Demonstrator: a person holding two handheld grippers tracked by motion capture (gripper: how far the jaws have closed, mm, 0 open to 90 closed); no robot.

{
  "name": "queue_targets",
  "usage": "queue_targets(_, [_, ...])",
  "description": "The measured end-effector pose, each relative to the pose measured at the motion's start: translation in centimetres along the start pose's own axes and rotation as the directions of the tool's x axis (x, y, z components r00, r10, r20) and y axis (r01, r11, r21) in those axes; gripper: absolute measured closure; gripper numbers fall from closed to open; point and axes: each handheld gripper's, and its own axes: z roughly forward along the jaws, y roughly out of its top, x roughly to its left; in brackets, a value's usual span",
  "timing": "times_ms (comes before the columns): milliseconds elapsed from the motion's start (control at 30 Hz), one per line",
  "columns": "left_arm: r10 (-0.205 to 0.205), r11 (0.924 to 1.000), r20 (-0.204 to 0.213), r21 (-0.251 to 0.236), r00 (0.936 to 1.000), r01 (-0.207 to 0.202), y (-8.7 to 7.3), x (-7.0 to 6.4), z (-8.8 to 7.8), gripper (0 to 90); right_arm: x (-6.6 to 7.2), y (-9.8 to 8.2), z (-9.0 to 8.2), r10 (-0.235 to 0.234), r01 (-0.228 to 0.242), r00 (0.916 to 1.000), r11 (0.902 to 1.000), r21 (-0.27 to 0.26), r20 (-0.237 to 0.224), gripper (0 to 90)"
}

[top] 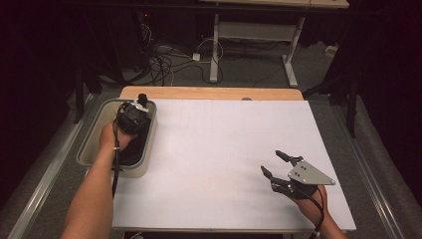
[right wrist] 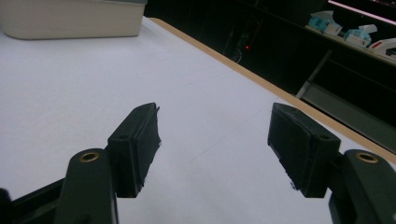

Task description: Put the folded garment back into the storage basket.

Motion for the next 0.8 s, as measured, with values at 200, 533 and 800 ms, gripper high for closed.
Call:
queue_targets(200, [-0.036, 0.9992, 0.021, -0.015, 0.9991, 0.036, -0.3, 0.4, 0.1, 81.5, 0.5, 0.1, -0.1, -0.011, 0.011, 0.9999, 0.9999, -0.013, -0.012, 33.1])
queue_targets(533, [-0.06, 0.996, -0.002, -0.067, 0.9982, 0.059, -0.6, 0.7, -1.1, 79.7, 1.2, -0.1, -0.1, -0.024, 0.024, 0.9997, 0.9993, -0.029, -0.007, 30.7])
queue_targets(800, [-0.075, 0.989, -0.026, -0.13, 0.9969, 0.071, -0.8, 0.9, -2.3, 79.7, 1.1, -0.3, -0.1, 0.016, -0.016, 0.9998, 0.9989, -0.044, -0.008, 26.4])
